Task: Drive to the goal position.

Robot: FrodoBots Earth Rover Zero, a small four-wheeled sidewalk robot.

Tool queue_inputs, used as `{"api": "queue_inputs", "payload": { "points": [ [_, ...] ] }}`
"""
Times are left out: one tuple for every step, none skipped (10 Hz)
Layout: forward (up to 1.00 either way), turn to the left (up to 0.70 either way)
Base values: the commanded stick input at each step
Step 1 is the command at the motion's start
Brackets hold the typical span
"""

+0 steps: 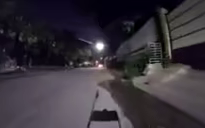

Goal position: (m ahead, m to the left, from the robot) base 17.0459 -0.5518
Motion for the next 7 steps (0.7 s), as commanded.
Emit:
{"api": "queue_inputs", "payload": {
  "points": [
    [0.70, 0.00],
    [0.70, 0.00],
    [0.70, 0.00],
    [0.70, 0.00],
    [0.70, 0.00],
    [0.70, 0.00],
    [0.70, -0.03]
  ]
}}
